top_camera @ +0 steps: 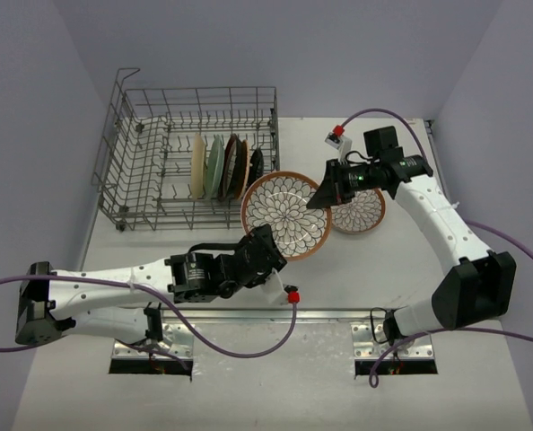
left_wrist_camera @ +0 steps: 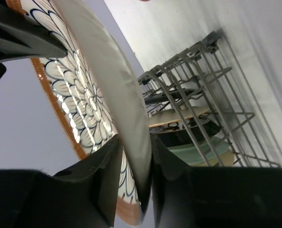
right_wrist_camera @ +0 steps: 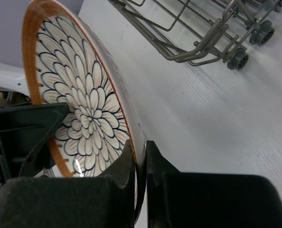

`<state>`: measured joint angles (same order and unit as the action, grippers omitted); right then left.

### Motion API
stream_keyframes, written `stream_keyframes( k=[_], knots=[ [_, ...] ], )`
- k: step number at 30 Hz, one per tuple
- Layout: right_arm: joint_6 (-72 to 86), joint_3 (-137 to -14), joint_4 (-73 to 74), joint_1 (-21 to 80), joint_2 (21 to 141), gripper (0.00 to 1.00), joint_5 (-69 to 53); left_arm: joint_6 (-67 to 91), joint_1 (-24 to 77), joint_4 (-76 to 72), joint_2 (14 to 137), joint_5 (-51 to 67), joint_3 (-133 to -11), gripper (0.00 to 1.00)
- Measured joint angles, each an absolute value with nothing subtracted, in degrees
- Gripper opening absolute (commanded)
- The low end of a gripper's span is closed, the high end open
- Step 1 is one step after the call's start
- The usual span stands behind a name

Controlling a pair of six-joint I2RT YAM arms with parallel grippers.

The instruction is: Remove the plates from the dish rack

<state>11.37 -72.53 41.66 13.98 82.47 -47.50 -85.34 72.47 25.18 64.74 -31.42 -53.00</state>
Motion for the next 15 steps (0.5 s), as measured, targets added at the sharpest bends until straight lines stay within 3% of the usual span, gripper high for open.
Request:
stream_keyframes(
  k=[2, 4, 5, 8, 15],
  knots=[
    [11.53, -72.53, 41.86, 14.02, 82.39, 0.0, -47.52, -85.44, 72.51, 23.78, 64.59, -31.98, -52.25, 0.57],
    [11.7, -72.53, 42.12, 13.93, 82.35, 0.0, -46.94, -85.25, 72.65, 22.09, 64.04, -32.47, -51.85, 0.86],
    [11.84, -72.53, 42.28, 13.74, 82.35, 0.0, -46.88, -85.24, 72.71, 21.37, 63.72, -32.73, -51.72, 0.92],
    [11.08, -72.55, 43.28, 10.31, 82.45, 0.0, -47.44, -84.84, 72.68, 17.74, 62.19, -35.0, -51.78, 1.0],
    [9.0, -73.68, 44.0, -6.75, 86.36, 0.0, -46.08, -77.0, 67.79, 15.64, 61.84, -37.34, -62.59, 1.0]
  ],
)
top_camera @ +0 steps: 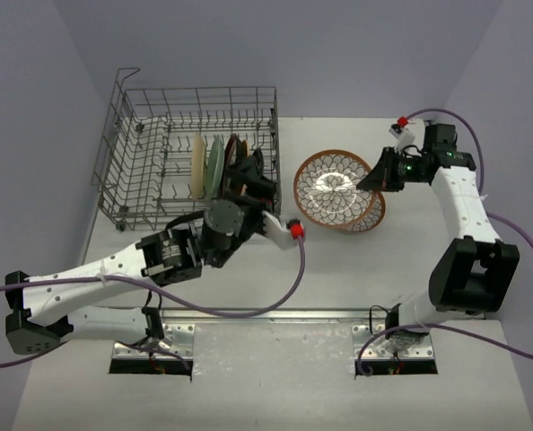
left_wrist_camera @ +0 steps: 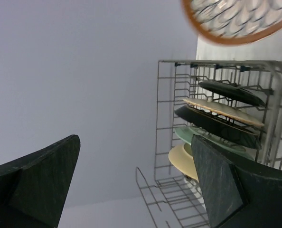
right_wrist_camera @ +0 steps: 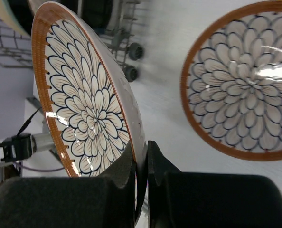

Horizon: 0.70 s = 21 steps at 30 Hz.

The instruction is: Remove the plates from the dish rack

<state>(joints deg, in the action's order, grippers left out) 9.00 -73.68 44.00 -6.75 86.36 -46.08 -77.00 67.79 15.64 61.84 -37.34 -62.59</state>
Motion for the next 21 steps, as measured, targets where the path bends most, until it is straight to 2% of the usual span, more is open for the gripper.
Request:
stream_keyframes(
  k=[5, 11, 15, 21],
  knots=[
    [6.5, -74.43, 43.99, -15.22, 89.98, 0.0, -43.13, -65.08, 57.16, 18.18, 68.18, -38.52, -81.59, 1.0],
    [3.6, -76.94, 43.56, -19.51, 97.99, 0.0, -39.12, -43.59, 44.78, 31.38, 76.07, -37.12, -102.19, 1.0],
    [2.61, -77.67, 43.59, -19.74, 103.21, 0.0, -36.67, -31.35, 37.04, 39.85, 76.76, -30.96, -105.12, 1.0],
    [2.56, -78.68, 42.33, -19.65, 108.76, 0.0, -34.56, -22.01, 23.05, 46.4, 75.79, -22.78, -101.19, 1.0]
  ],
)
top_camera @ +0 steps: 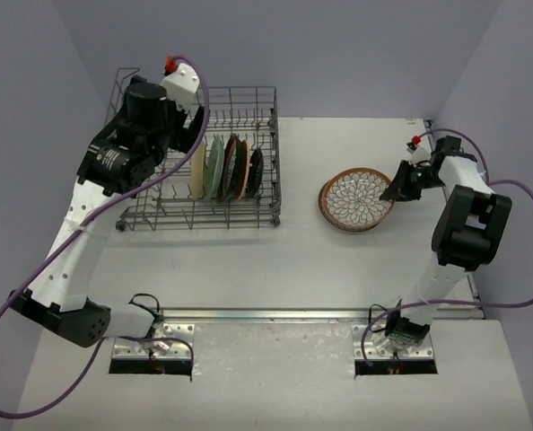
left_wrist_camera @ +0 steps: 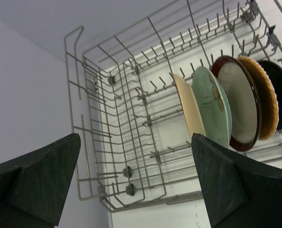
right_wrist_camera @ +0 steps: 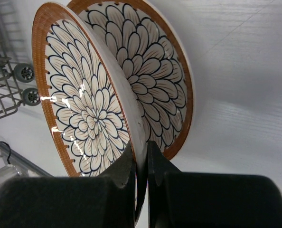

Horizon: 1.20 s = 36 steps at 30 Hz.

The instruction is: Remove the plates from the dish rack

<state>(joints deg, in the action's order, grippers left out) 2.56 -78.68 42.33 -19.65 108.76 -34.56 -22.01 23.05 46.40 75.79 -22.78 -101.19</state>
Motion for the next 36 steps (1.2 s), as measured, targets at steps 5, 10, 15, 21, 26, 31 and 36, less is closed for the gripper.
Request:
stream_keyframes(
  k=[5, 10, 15, 21, 26, 31, 36],
  knots=[
    [2.22, -78.78, 41.5, -19.64, 109.94, 0.11, -32.95, -18.39, 21.25, 48.02, 73.3, -18.3, -97.32, 1.0],
    [1.7, -78.78, 40.39, -19.38, 110.34, 0.24, -32.42, -15.57, 18.17, 48.03, 71.11, -14.27, -94.41, 1.0],
    [1.24, -78.81, 39.87, -18.63, 110.35, 0.49, -31.71, -12.75, 14.37, 47.88, 71.11, -10.17, -92.01, 1.0],
    [-0.88, -78.85, 39.66, -16.3, 109.95, 0.86, -27.82, -9.91, 12.16, 47.76, 71.97, -6.79, -90.49, 1.0],
    [-1.53, -78.98, 39.65, -14.22, 105.6, 0.91, -21.52, -7.18, 9.84, 46.84, 72.6, -3.99, -89.9, 1.0],
    [-2.85, -79.97, 39.39, -12.39, 100.54, 0.92, -16.7, -4.45, 6.53, 45.05, 74.21, -0.28, -89.71, 1.0],
    [-3.63, -80.64, 39.6, -11.81, 99.37, 0.92, -14.91, -2.46, 3.24, 43.61, 77.19, 3.26, -89.37, 0.98]
  ],
)
